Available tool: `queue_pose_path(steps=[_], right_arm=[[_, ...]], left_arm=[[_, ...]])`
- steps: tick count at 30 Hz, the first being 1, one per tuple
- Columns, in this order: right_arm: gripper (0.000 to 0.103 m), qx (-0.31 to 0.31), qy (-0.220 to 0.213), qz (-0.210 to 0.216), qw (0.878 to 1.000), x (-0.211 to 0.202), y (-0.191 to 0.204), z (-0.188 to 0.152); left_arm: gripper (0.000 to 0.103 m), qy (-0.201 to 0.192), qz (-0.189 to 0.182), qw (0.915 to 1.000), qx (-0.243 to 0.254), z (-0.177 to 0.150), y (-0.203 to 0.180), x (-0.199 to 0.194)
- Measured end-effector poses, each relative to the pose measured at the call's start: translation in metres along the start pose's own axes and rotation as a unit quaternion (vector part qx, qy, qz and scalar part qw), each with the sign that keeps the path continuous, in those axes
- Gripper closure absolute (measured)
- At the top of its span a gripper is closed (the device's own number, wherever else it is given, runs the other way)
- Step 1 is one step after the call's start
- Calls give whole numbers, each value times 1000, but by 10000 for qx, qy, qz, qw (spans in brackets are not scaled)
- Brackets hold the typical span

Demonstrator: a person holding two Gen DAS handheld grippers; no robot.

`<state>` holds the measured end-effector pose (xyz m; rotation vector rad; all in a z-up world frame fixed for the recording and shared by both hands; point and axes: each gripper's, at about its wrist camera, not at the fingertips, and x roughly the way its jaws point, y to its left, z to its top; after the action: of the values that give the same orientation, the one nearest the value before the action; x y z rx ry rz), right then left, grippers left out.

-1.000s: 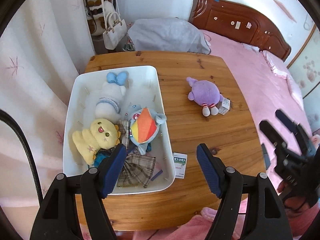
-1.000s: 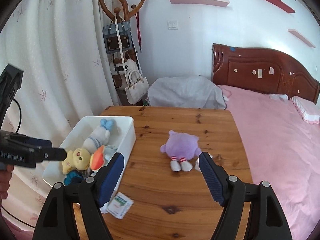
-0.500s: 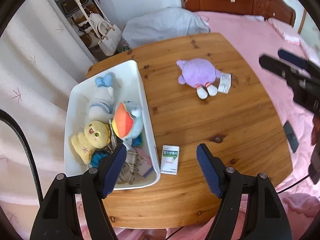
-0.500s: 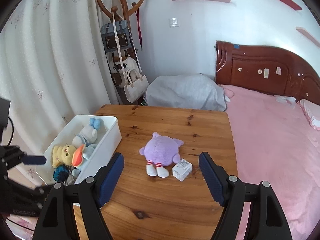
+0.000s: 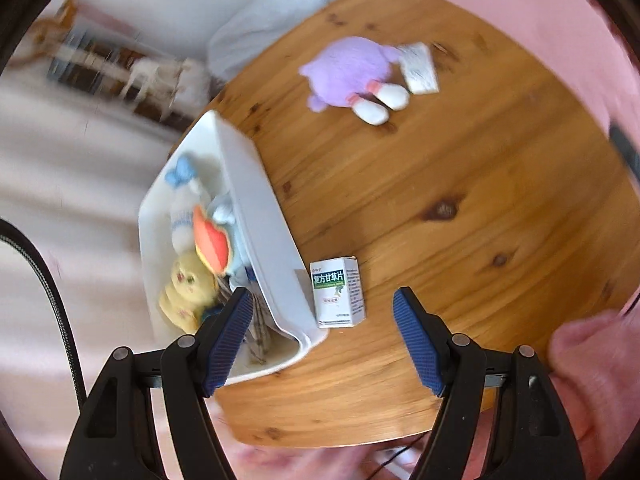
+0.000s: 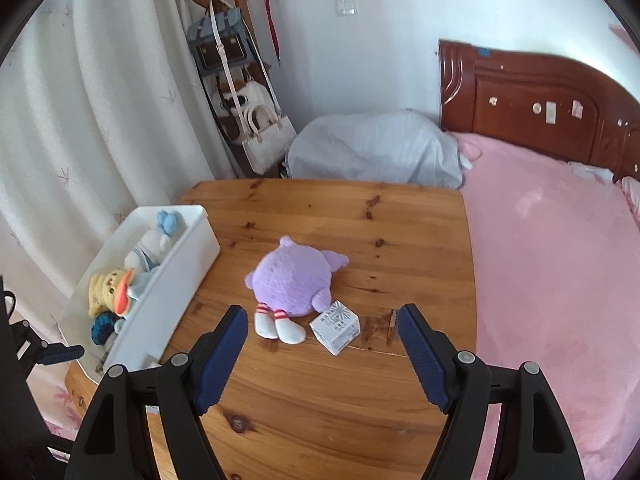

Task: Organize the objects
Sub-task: 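Move the left tool to the green-print medicine box while the right tool reaches the snowflake box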

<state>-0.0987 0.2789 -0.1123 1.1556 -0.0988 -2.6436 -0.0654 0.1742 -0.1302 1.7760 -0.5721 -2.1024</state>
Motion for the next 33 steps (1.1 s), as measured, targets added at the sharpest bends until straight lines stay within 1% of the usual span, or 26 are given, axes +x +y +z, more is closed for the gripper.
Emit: queue_pose_path(steps=[3,5,8,10,11,13,14,17,18,20,21,23,24,27,30,33], right_arm=[[25,-44,117,45,9999,10,-5,0],[25,-64,179,77,9998,16,-8,0],[25,-74,259,143,9995,24,-10,0],[25,-80,314,169,9993,29,-10,0],[25,-77,340,182,9992,32,-11,0],[25,-72,367,202,9991,35,-12,0],[25,-76,380,203,9990,37,-12,-1],[25,-95,401,148,9990,42,-13,-1],[25,-102,413,117,9990,45,-13,-2],[25,-94,451,73,9989,50,-14,-3],[25,-80,495,70,9987,54,-15,-4],[25,-57,558,75,9984,59,-16,-7],[25,-59,587,74,9982,62,-16,-8],[25,-83,664,38,9978,70,-15,-12],[25,-55,741,31,9972,78,-15,-16],[25,-60,800,-21,9968,86,-14,-19]], left_arm=[[27,-102,116,9982,574,1,-8,2],[27,-158,68,9961,868,2,-13,3],[27,-304,-11,9901,1371,1,-19,3],[27,-390,-158,9844,1711,1,-21,3],[27,-372,-314,9818,1834,0,-19,3],[27,-396,-469,9762,2079,-2,-19,3],[27,-440,-486,9714,2282,-4,-19,3],[27,-701,-337,9563,2820,-12,-23,4],[27,-782,-269,9474,3093,-16,-25,6],[27,-795,-195,9354,3441,-21,-27,11],[27,-788,-184,9271,3659,-25,-27,15],[27,-792,-184,9155,3940,-30,-28,18],[27,-808,-190,9076,4116,-34,-28,20],[27,-929,-196,8917,4426,-38,-26,24],[27,-985,-218,8824,4595,-38,-23,29],[27,-916,-213,8788,4678,-35,-20,37]])
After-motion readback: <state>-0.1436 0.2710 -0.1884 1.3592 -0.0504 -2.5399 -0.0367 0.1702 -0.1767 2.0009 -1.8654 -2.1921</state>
